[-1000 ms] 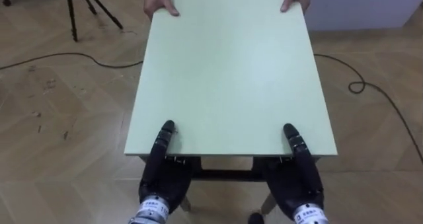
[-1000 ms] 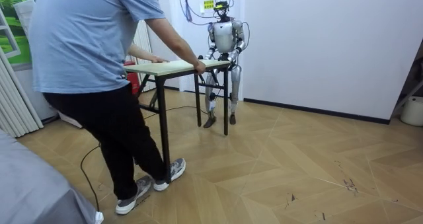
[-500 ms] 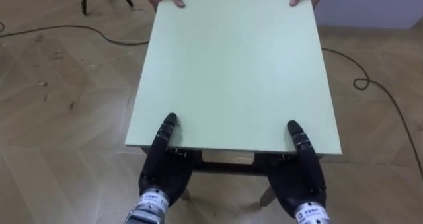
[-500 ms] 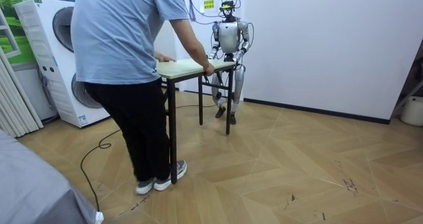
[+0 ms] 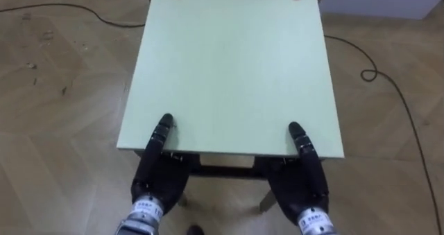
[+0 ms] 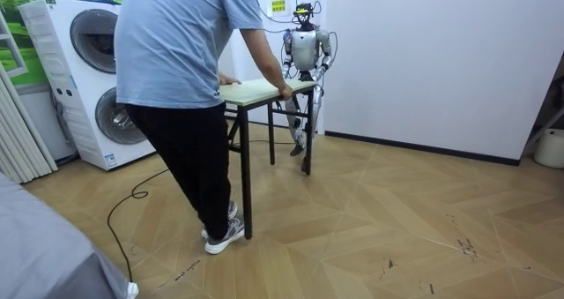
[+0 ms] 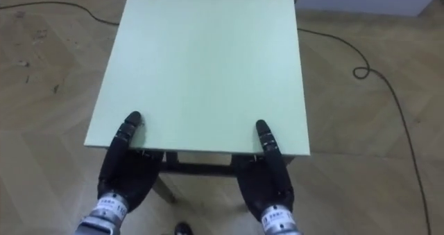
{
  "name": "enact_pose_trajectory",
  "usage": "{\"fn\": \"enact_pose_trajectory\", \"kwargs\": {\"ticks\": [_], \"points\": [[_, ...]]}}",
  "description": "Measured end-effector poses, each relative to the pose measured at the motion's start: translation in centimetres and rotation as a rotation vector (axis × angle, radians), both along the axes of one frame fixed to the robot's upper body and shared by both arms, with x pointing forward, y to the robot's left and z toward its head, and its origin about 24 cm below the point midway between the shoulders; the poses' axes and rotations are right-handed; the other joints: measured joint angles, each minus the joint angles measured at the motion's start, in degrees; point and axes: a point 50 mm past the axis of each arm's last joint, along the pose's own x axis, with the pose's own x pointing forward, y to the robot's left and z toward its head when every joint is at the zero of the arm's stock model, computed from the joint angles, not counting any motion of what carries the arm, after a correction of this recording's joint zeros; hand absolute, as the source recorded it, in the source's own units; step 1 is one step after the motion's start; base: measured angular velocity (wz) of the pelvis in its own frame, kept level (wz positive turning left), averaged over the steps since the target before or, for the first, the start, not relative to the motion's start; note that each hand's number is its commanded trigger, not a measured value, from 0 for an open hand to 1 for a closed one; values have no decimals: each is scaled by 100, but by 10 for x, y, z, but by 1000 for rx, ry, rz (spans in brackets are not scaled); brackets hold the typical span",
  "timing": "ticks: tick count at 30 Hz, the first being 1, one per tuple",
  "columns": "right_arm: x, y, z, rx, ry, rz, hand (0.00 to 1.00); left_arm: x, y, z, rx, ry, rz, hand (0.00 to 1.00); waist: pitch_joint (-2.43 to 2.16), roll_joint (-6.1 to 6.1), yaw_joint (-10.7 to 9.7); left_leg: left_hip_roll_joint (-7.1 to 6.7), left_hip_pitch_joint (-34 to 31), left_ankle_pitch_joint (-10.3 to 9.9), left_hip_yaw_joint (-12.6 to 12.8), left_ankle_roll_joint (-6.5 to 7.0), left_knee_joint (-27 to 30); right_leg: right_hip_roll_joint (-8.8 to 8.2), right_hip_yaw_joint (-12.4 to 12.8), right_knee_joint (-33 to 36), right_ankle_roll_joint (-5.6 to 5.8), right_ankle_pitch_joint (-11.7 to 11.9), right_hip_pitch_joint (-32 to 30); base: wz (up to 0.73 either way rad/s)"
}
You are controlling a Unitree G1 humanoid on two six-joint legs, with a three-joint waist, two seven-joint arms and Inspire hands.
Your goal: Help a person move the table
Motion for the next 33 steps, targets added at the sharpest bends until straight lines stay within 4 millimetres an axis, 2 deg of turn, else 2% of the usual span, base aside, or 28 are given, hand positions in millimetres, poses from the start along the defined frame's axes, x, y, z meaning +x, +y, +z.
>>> {"fn": "enact_pose_trajectory", "kwargs": {"ticks": [1,2,3,4,5,6,7,8,9,10,11,12,13,15,16,17,18,19,20,21,22,23,24,25,28,30,32,33], "points": [[3,1,2,2,-9,13,100,0,1,0,0,-2,6,100,2,-18,105,42,-1,-58,-425,-272,170,-42,-165,-141,-52,239,-135,-84],[9,7,0,-4,-5,55,100,-6,5,-4,-15,16,55,100,0,106,221,319,5,-817,-715,-87,1224,42,-360,-120,-143,370,-177,-113],[11,8,-1,-15,-2,73,100,-9,6,-6,-26,27,78,100,-8,196,233,458,22,-1179,-793,-136,1833,105,-435,-93,-187,403,-182,-103],[12,6,-1,-35,-3,86,100,-12,6,-8,-37,37,91,100,-45,357,244,671,59,-1630,-1002,-184,2870,192,-612,-17,-253,437,-227,-40],[13,6,0,-44,-7,83,100,-12,4,-7,-46,37,93,100,-66,393,206,762,254,-1805,-1140,-203,3535,223,-745,138,-308,438,-357,-8],[14,6,0,-46,-10,80,100,-11,3,-7,-50,36,96,100,-66,401,130,801,401,-1831,-1224,-214,3708,233,-807,190,-328,436,-425,38],[15,6,1,-48,-18,73,100,-10,2,-6,-53,29,98,100,-65,448,-35,913,739,-1825,-1409,-233,3819,251,-971,276,-349,437,-547,49],[15,5,3,-50,-24,70,100,-9,1,-6,-54,27,95,100,-70,476,-90,988,953,-1816,-1477,-249,3777,256,-1028,326,-353,440,-619,53],[16,3,4,-56,-33,60,100,-7,-1,-4,-59,23,90,100,-74,525,-201,1054,1455,-1750,-1646,-352,3505,250,-1095,483,-353,441,-789,23],[17,0,6,-66,-42,54,100,-5,-4,-3,-62,16,81,100,-75,607,-240,1085,1999,-1610,-1702,-533,2903,248,-1143,682,-345,440,-969,28],[18,0,7,-67,-47,44,100,-2,-6,-1,-59,16,74,100,-71,622,-382,956,2264,-1913,-1685,-688,2201,136,-1109,876,-307,446,-1161,32],[17,-1,7,-68,-46,41,100,-2,-5,-2,-51,20,71,100,-76,598,-502,858,2324,-1922,-1670,-684,1953,53,-1036,937,-284,476,-1228,64],[14,-3,7,-77,-44,45,100,-3,-5,-3,-47,31,65,100,-78,656,-674,727,2479,-1915,-1669,-689,1497,-12,-840,917,-253,590,-1248,58],[12,-4,6,-79,-40,42,100,-3,-7,-2,-42,28,55,100,-76,764,-735,661,2592,-2028,-1646,-834,1076,-69,-502,691,-156,758,-1253,30],[13,-5,6,-74,-46,26,100,1,-9,0,-36,15,40,100,-71,790,-726,703,2547,-2298,-1652,-775,657,-53,-137,626,-32,836,-1352,28],[12,-9,6,-63,-50,-2,100,8,-13,2,-20,3,10,100,-66,786,-692,665,2477,-2385,-1545,-722,-123,-55,205,734,82,909,-1530,30],[12,-12,7,-60,-53,-15,100,12,-15,3,-17,-2,-1,100,-58,771,-662,603,2481,-2379,-1488,-702,-560,-83,284,1022,107,928,-1726,8],[14,-14,4,-60,-44,-26,100,14,-18,1,-12,1,-9,100,-48,574,-632,343,2538,-2215,-1453,-617,-580,-277,254,1964,96,1020,-2325,-26],[11,-16,2,-74,-32,-12,100,11,-19,-4,-26,25,9,100,-75,726,-647,356,2527,-2279,-1699,-539,-477,-45,195,1733,116,988,-2551,-39],[11,-14,2,-73,-32,-3,100,9,-17,-5,-28,23,13,100,-84,738,-625,360,2500,-2282,-1793,-537,-427,123,179,1158,62,1134,-2494,-22],[10,-9,1,-66,-35,5,100,7,-13,-6,-30,17,22,100,-92,657,-661,183,2413,-2298,-1902,-522,-388,202,55,282,-37,1936,-2376,16],[8,-10,1,-80,-39,6,100,5,-14,-9,-37,30,26,100,-98,686,-762,-19,2432,-2465,-1732,-404,-406,17,-388,197,-397,1933,-2290,16],[10,-11,0,-92,-42,8,100,5,-16,-11,-46,37,31,100,-81,737,-745,-24,2428,-2515,-1655,-406,-381,-7,-459,228,-399,1958,-2309,5],[12,-12,-1,-99,-40,9,100,3,-17,-12,-57,48,35,100,-87,751,-775,-102,2424,-2511,-1578,-393,-345,-106,-570,232,-422,1949,-2302,-8],[6,-15,-4,-102,-17,5,100,0,-18,-16,-59,71,24,100,-92,598,-834,-281,2524,-2437,-1536,-275,-369,-310,-639,216,-392,2004,-2178,8],[2,-16,-7,-105,-5,6,100,-4,-19,-18,-60,87,20,100,-94,555,-945,-399,2514,-2391,-1534,-181,-296,-414,-618,16,-310,2194,-2030,16],[2,-16,-7,-107,-4,5,100,-4,-20,-19,-66,94,20,100,-90,508,-1038,-569,2479,-2305,-1535,-32,-275,-540,-584,-306,-194,2486,-1878,12],[2,-15,-6,-112,-7,9,100,-4,-19,-19,-70,96,24,100,-83,464,-1129,-694,2432,-2229,-1515,88,-274,-580,-434,-538,-11,2715,-1801,6]]}}
